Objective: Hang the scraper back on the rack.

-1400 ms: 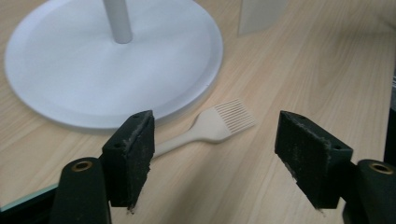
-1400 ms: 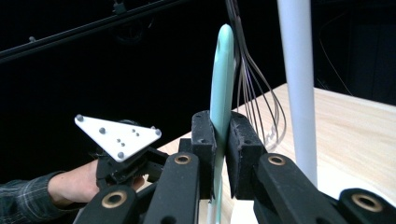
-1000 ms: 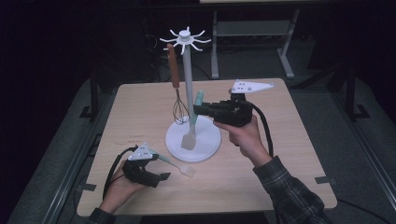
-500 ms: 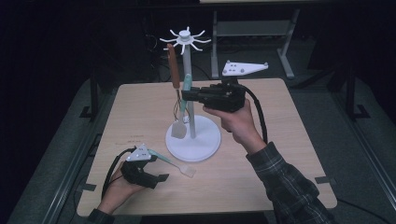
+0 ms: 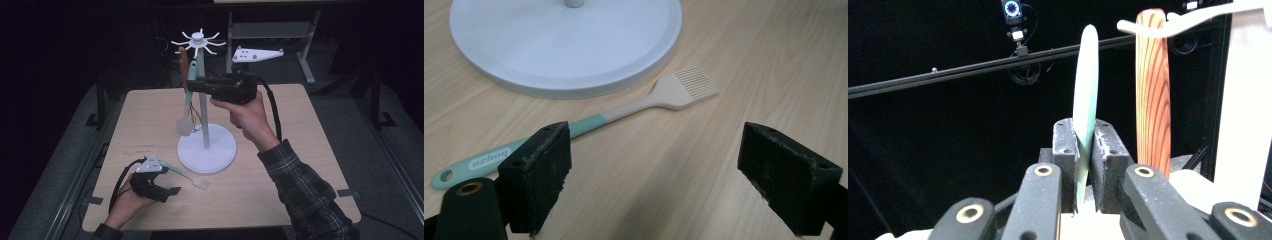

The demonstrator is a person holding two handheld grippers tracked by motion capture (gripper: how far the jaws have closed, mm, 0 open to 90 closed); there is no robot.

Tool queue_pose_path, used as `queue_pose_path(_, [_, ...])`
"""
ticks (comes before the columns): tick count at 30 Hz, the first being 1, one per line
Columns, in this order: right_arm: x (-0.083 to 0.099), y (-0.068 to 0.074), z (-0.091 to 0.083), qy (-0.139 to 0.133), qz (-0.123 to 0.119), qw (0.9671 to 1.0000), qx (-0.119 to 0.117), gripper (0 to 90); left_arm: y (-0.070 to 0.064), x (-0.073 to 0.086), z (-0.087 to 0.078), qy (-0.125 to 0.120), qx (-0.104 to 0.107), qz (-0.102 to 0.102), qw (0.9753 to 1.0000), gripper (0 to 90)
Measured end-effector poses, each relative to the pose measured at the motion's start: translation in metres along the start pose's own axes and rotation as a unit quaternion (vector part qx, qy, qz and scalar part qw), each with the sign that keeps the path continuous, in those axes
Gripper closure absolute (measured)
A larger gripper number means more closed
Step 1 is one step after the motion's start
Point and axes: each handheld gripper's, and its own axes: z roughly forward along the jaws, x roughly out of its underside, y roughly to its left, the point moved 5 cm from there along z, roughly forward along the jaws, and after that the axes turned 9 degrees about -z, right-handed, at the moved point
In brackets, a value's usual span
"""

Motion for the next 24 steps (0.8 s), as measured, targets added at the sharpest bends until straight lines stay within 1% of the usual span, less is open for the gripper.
queue_pose_path(2, [-0.003, -0.001, 0.001, -0.002, -0.001, 1.0, 0.0, 83.0, 0.0, 0.0, 0.0, 0.001, 0.0, -0.005, 1.0, 13.4])
queue_pose_path(4, [-0.005, -0.002, 0.001, -0.006, -0.003, 1.0, 0.001, 83.0, 0.001, 0.0, -0.001, 0.004, -0.002, -0.001, 1.0, 13.5])
queue_pose_path(7, [-0.007, -0.003, 0.001, -0.007, 0.0, 1.0, 0.0, 83.0, 0.0, 0.0, -0.001, 0.001, -0.003, -0.006, 1.0, 13.4])
queue_pose_path(9, [-0.007, -0.005, 0.001, -0.008, 0.002, 1.0, 0.0, 83.0, 0.001, 0.0, -0.001, 0.0, -0.004, -0.005, 1.0, 13.4])
queue_pose_path(13, [-0.007, -0.008, 0.0, -0.009, 0.009, 0.9999, -0.001, 82.9, 0.0, 0.0, -0.001, -0.002, -0.004, -0.006, 1.0, 13.4])
queue_pose_path(16, [-0.006, -0.01, 0.001, -0.008, 0.01, 0.9999, -0.003, 82.9, 0.001, 0.0, 0.0, -0.001, -0.003, 0.0, 1.0, 13.4])
queue_pose_path(17, [-0.005, -0.011, 0.002, -0.008, 0.012, 0.9999, -0.003, 82.9, 0.0, 0.0, 0.0, -0.003, -0.003, -0.003, 1.0, 13.4])
queue_pose_path(18, [-0.005, -0.013, 0.002, -0.007, 0.012, 0.9999, -0.002, 82.9, 0.001, 0.0, 0.0, -0.001, -0.003, 0.0, 1.0, 13.4])
queue_pose_path(21, [-0.004, -0.017, 0.003, -0.007, 0.019, 0.9998, -0.002, 82.9, 0.0, 0.0, 0.0, 0.001, -0.003, -0.008, 1.0, 13.5])
queue_pose_path(23, [-0.003, -0.019, 0.003, -0.008, 0.02, 0.9998, -0.001, 82.9, 0.001, 0.001, 0.001, 0.002, -0.003, -0.007, 1.0, 13.8])
queue_pose_path(24, [-0.003, -0.02, 0.003, -0.006, 0.022, 0.9997, 0.0, 82.8, 0.001, 0.001, 0.0, 0.006, -0.004, -0.003, 1.0, 13.8])
